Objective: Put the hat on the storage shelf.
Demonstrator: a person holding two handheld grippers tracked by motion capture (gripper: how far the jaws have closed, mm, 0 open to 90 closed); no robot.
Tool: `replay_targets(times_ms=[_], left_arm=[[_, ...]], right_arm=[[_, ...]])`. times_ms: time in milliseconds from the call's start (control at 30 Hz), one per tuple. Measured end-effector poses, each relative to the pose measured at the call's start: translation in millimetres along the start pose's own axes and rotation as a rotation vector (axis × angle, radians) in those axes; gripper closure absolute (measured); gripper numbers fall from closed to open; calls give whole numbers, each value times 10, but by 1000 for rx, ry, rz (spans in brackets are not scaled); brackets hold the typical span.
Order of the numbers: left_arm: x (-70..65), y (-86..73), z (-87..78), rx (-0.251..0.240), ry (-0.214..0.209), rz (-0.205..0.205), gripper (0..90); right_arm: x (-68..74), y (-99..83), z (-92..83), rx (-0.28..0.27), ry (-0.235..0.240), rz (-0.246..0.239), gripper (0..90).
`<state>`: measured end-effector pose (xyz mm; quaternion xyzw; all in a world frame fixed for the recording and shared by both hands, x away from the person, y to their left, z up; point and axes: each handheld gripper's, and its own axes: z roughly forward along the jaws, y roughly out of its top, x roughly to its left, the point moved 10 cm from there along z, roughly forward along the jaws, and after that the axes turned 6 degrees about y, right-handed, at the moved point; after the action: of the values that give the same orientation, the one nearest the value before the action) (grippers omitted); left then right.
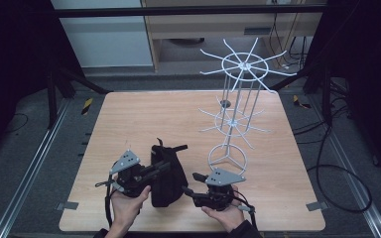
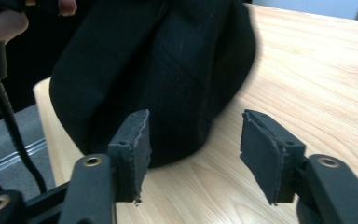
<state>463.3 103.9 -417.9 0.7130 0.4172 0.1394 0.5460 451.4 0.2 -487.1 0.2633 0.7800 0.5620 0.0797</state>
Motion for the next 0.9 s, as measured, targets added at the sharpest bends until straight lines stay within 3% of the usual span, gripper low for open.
replay_targets(times_ms=[67, 100, 133, 167, 233, 300, 333, 367, 467, 533, 900], left_arm=[[-54, 6, -5, -2, -18, 10, 819], [-87, -10, 11, 3, -21, 28, 820], [-93, -20, 20, 5, -20, 37, 820], [-93, -20, 20, 5, -20, 37, 820], [-96, -33, 33, 8, -26, 39, 820], [-85, -24, 29, 4, -28, 42, 819], [-77, -17, 22, 0, -26, 41, 818], [-68, -12, 17, -2, -25, 48, 818], [-4, -7, -33, -10, -7, 69, 813], [49, -41, -57, -6, -1, 73, 810], [359, -216, -196, 14, 56, 56, 804]], right_arm=[[33, 4, 36, -3, 25, 4, 407], [64, -8, 59, 5, 55, 11, 526], [79, -22, 64, 16, 68, 15, 582], [79, -22, 64, 16, 68, 15, 582], [73, -45, 64, 36, 60, 8, 775], [68, -37, 52, 33, 55, 7, 849], [61, 0, 33, 28, 29, -11, 869], [61, 0, 33, 28, 29, -11, 869], [46, 113, -9, 22, -46, -68, 875], [62, 153, -12, 24, -60, -84, 874], [179, 201, 197, 76, -51, -116, 862]])
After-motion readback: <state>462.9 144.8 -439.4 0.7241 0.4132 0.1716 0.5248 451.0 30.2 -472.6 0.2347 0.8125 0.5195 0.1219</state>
